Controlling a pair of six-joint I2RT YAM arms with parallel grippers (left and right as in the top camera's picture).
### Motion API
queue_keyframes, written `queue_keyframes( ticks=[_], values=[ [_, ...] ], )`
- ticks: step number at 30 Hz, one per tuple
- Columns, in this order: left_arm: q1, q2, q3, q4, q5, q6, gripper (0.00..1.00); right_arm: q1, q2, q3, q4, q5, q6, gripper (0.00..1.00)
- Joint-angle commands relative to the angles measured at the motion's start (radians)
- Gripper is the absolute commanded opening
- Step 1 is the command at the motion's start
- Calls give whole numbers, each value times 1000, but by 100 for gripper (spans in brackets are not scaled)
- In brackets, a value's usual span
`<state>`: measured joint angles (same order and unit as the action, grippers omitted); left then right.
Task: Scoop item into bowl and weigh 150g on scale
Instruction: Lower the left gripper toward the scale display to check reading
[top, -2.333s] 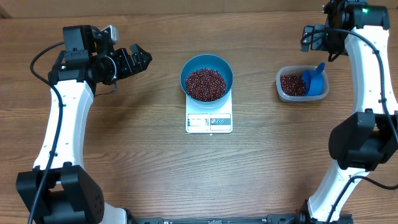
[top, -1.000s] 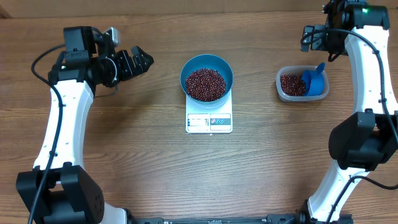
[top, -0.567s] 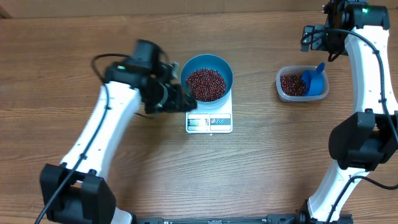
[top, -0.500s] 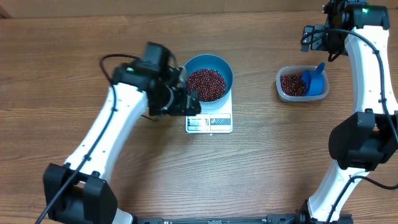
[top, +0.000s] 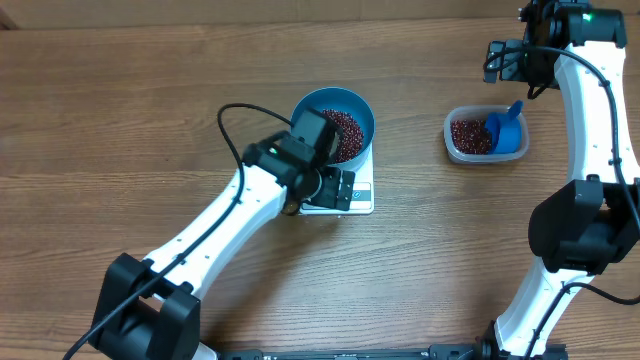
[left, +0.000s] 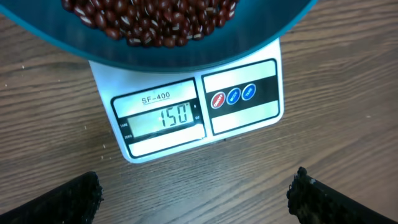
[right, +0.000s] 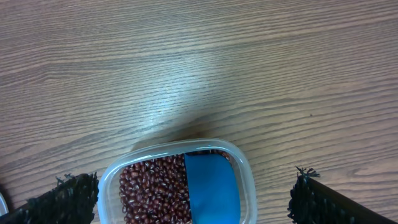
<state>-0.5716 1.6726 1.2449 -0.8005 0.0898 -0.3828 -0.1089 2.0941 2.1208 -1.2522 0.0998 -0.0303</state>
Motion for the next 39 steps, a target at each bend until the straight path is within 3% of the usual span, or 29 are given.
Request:
queue_keyframes(
  ticks=[1,9,12,16,18,22,24,30,33,35,36,39],
  values=[
    [-24,-19,-30,21,-122,-99,100,0,-4,27,3,-9,0,100],
    [-24,-6,-60,46,-160,-112,100,0,-4,27,3,-9,0,100],
    [-25,-3,-64,46,-156,-112,79,0,-4,27,3,-9,0,100],
    [-25,5,-66,47,-145,-112,71,0,-4,27,3,-9,0,100],
    [-25,11,-66,48,-145,-112,58,0,-4,27,3,-9,0,100],
    [-25,31,-66,50,-144,-112,11,0,-4,27,3,-9,0,100],
    [-25,47,-66,50,-137,-112,4,0,-4,27,3,-9,0,100],
    [-24,71,-65,50,-85,-68,4,0,-4,27,3,-9,0,100],
    [-25,70,-64,40,-48,-32,10,0,-4,27,3,-8,0,100],
    [-24,70,-64,26,-45,-32,27,0,-4,27,3,-9,0,100],
    [-24,70,-64,18,-45,-32,46,0,-4,27,3,-8,0,100],
    [-24,70,-64,-5,-45,-32,73,0,-4,27,3,-9,0,100]
  ],
)
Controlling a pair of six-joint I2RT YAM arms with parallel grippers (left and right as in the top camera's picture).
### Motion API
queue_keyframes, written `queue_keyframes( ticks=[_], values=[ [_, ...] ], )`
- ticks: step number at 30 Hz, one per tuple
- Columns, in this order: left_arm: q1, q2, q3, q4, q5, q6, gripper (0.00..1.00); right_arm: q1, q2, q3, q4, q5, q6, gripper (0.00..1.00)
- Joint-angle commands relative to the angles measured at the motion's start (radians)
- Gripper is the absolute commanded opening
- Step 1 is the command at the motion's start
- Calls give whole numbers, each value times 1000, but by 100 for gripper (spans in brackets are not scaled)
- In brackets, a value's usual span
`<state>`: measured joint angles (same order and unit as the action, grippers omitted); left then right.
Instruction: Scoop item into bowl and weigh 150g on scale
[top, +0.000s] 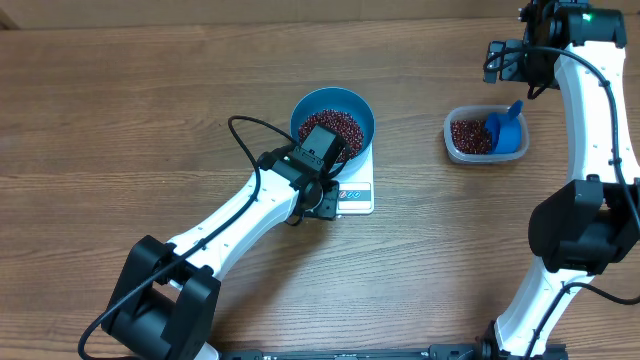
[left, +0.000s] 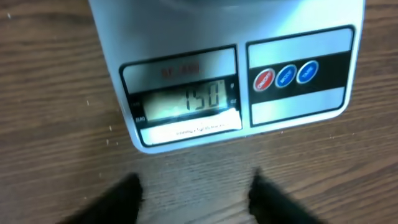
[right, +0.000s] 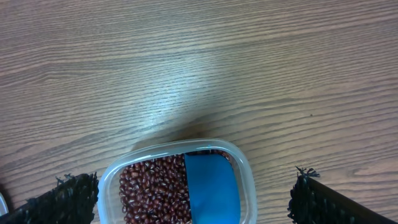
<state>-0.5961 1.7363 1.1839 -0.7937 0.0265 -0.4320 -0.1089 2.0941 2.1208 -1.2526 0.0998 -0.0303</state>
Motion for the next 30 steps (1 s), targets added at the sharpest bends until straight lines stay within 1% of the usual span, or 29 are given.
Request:
queue_keyframes(
  ticks=[1,3,6,8,10,11,30],
  values=[
    [1,6,-3,-14,18,18,80,0,-4,27,3,-8,0,100],
    [1,6,-3,-15,19,37,84,0,-4,27,3,-8,0,100],
    [1,6,-3,-19,19,47,87,0,-4,27,3,-9,0,100],
    [1,6,-3,-19,20,61,92,0,-4,27,3,-9,0,100],
    [0,6,-3,-18,19,84,99,0,-4,27,3,-8,0,100],
    [0,6,-3,-18,19,89,100,0,-4,27,3,-9,0,100],
    [-3,7,-4,-32,17,88,100,0,-4,27,3,-8,0,100]
  ],
)
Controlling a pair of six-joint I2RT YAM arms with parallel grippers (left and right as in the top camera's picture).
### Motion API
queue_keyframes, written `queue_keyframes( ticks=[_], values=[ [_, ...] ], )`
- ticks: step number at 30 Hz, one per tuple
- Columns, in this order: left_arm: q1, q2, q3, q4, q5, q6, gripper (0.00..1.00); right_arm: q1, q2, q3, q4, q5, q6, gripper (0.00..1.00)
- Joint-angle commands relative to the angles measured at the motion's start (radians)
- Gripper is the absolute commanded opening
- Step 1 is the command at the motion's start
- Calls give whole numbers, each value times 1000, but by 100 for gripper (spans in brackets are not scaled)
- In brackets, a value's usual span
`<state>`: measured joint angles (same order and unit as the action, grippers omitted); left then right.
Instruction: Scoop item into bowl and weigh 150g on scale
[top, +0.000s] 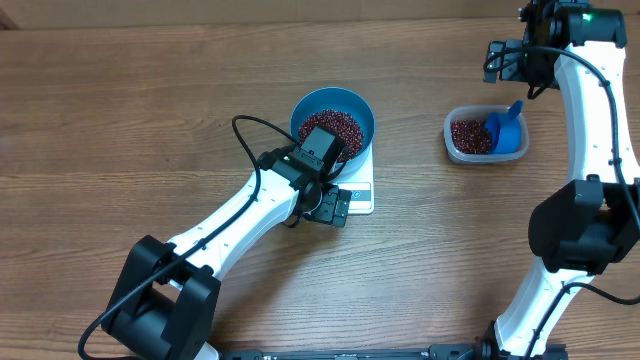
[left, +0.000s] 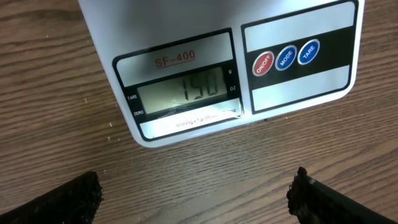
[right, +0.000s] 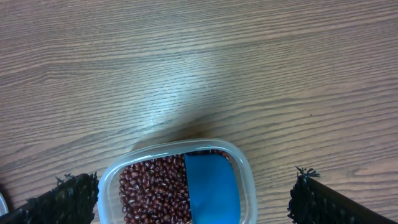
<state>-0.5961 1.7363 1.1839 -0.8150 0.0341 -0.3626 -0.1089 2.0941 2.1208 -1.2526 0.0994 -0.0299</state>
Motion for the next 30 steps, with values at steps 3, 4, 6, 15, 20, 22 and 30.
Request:
queue_keyframes(
  ticks=[3,4,6,15,20,22,30],
  values=[
    [-7,7,-4,-13,6,19,100,0,-4,27,3,-8,0,100],
    [-8,7,-4,-13,2,19,99,0,-4,27,3,-8,0,100],
    [-9,7,-4,-13,-1,18,99,0,-4,27,3,-8,0,100],
    [-11,7,-4,6,-23,19,100,0,-4,27,3,-8,0,100],
    [-11,7,-4,8,-27,19,99,0,-4,27,3,-8,0,100],
    [-11,7,-4,8,-27,19,99,0,-4,27,3,-8,0,100],
    [-11,7,-4,5,-27,19,100,0,-4,27,3,-8,0,100]
  ],
)
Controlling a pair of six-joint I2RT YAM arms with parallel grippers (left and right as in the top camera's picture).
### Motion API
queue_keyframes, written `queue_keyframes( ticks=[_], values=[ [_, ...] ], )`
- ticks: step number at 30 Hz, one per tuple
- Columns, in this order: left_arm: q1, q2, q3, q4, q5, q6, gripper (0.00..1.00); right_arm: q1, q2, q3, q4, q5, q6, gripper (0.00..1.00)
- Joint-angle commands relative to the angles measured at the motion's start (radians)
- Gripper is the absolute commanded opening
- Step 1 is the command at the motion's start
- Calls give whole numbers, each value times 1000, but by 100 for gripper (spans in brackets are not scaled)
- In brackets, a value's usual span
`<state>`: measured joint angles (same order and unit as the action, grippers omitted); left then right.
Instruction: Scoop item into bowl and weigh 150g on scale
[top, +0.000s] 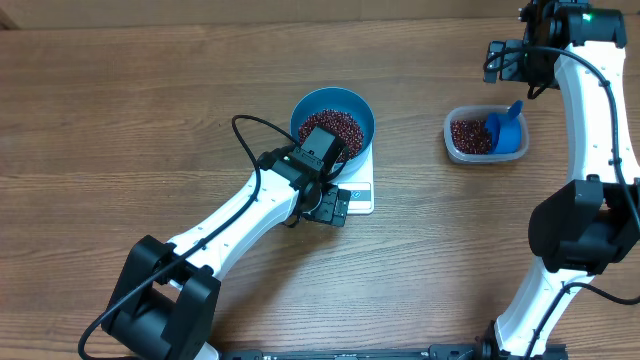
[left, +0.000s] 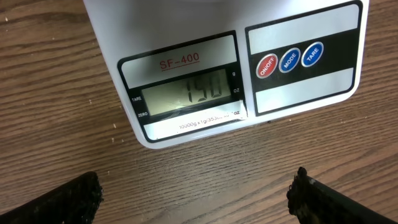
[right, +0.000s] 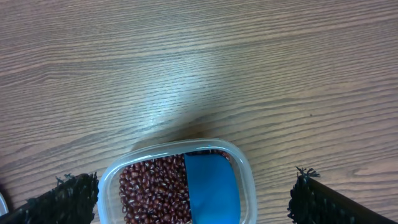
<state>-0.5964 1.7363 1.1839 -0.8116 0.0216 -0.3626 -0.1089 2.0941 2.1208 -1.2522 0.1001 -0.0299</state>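
A blue bowl (top: 350, 108) of red beans sits on a white scale (left: 224, 68) whose display (left: 186, 93) reads 150. My left gripper (left: 194, 199) hangs open just in front of the scale's near edge, nothing between its fingers. Far right, a clear tub (top: 458, 140) holds more red beans (right: 152, 190) and a blue scoop (right: 211, 186). My right gripper (right: 194, 199) stands open high above that tub, holding nothing.
The scale has red, blue and blue buttons (left: 290, 61) right of its display. The left arm (top: 240, 215) reaches diagonally across the wooden table (top: 150, 100). The right arm (top: 590, 130) rises along the right edge.
The left wrist view has shifted very slightly; the scale sits a touch lower and to the right in it. Display still reads 150. The right arm is unchanged.
My left gripper was open a little back from the scale, bowl rim in view, display reading 150. It then stood closer with its fingers nearer together, then open again over the scale's front edge, where it remains. The right gripper stayed open above the tub throughout.
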Motion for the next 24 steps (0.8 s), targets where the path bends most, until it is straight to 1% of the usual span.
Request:
queue_keyframes(
  ticks=[1,24],
  values=[
    [-10,7,-4,2,-14,19,99,0,-4,27,3,-9,0,100],
    [-10,7,-4,-1,-3,19,100,0,-4,27,3,-9,0,100]
  ],
)
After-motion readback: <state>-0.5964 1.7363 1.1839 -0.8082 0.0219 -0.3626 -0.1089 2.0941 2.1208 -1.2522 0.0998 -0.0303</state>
